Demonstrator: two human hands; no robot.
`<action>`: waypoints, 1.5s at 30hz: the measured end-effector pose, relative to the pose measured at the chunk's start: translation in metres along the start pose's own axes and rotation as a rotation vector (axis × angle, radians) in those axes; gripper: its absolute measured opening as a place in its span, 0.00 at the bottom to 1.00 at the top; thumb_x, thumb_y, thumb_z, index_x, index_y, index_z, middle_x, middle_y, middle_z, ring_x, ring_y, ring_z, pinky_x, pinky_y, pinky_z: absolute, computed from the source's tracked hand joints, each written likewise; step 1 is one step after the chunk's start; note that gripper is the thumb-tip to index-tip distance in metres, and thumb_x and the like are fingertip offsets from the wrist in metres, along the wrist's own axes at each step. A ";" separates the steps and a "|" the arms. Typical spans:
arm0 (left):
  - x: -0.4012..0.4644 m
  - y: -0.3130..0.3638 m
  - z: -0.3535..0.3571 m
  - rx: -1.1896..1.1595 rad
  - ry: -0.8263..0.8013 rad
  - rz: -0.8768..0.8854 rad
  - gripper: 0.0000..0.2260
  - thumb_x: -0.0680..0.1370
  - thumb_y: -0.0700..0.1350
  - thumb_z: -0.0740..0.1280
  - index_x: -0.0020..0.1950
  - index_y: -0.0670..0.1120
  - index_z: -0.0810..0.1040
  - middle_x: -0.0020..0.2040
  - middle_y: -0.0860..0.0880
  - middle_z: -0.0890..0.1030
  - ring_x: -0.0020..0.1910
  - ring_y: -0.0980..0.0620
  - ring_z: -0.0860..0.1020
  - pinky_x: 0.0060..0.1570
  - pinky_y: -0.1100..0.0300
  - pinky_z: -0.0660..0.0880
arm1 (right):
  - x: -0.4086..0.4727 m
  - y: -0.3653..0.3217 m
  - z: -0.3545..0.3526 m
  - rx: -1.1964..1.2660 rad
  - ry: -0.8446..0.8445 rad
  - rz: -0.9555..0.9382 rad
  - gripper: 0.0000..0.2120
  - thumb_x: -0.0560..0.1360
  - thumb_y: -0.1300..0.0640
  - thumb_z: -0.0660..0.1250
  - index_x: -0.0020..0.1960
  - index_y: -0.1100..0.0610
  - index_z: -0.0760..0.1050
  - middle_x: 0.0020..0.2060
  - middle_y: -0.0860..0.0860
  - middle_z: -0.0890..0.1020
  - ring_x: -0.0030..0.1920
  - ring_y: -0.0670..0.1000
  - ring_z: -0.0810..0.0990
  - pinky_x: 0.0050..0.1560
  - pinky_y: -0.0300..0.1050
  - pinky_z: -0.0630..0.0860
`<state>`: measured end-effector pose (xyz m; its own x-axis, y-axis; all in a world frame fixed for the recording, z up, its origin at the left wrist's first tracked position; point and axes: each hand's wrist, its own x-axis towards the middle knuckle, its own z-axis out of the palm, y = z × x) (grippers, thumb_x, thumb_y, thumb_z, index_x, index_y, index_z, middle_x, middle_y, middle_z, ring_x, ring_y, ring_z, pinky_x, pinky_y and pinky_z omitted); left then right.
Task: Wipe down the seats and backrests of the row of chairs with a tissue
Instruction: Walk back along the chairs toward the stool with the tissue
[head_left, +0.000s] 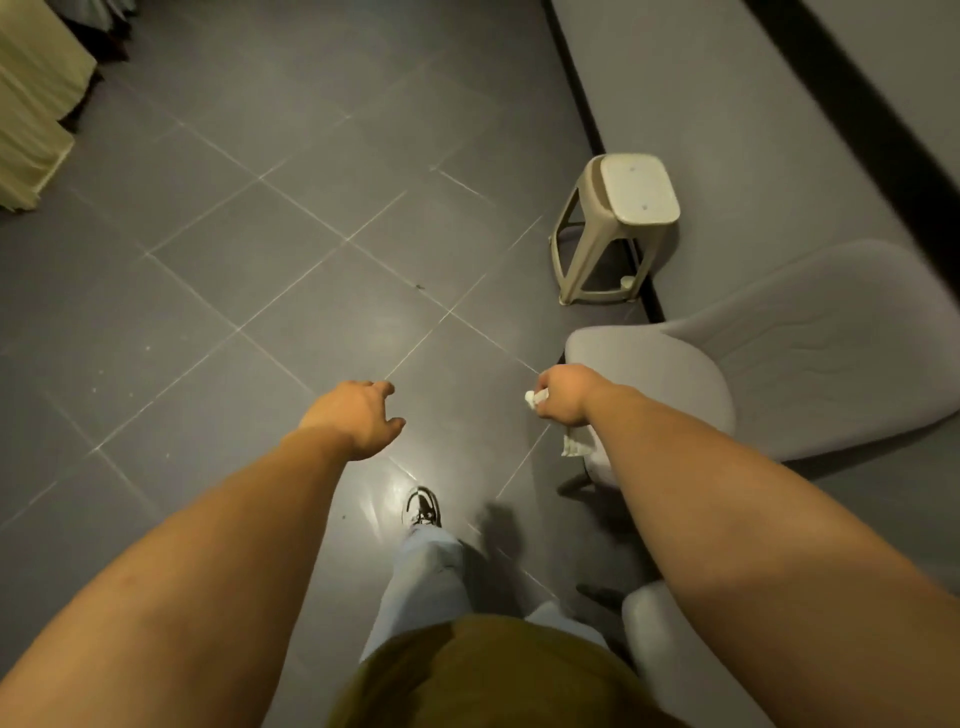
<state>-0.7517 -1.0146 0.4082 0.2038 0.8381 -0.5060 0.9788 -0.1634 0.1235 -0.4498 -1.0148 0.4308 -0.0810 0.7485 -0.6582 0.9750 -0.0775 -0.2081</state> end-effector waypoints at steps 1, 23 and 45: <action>0.022 -0.009 -0.012 0.009 -0.010 0.019 0.27 0.79 0.59 0.62 0.75 0.49 0.65 0.69 0.46 0.73 0.66 0.44 0.71 0.61 0.49 0.72 | 0.016 -0.002 -0.014 0.010 0.006 0.026 0.16 0.79 0.51 0.65 0.63 0.57 0.78 0.55 0.58 0.81 0.54 0.59 0.79 0.54 0.49 0.75; 0.444 0.005 -0.292 0.137 0.026 0.114 0.27 0.79 0.58 0.62 0.74 0.48 0.65 0.67 0.45 0.74 0.67 0.44 0.69 0.62 0.48 0.71 | 0.353 0.054 -0.302 0.209 0.011 0.118 0.16 0.78 0.52 0.66 0.63 0.57 0.79 0.58 0.57 0.82 0.56 0.60 0.79 0.58 0.50 0.76; 0.840 0.160 -0.470 0.448 -0.127 0.589 0.27 0.78 0.60 0.62 0.74 0.50 0.65 0.70 0.45 0.72 0.67 0.43 0.71 0.64 0.48 0.70 | 0.508 0.160 -0.476 0.647 0.120 0.579 0.13 0.76 0.48 0.68 0.59 0.52 0.79 0.54 0.51 0.80 0.52 0.53 0.77 0.49 0.47 0.73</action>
<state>-0.4333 -0.0920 0.4043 0.6708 0.4847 -0.5613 0.6165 -0.7852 0.0587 -0.2366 -0.3334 0.4081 0.4486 0.5372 -0.7143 0.5447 -0.7979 -0.2581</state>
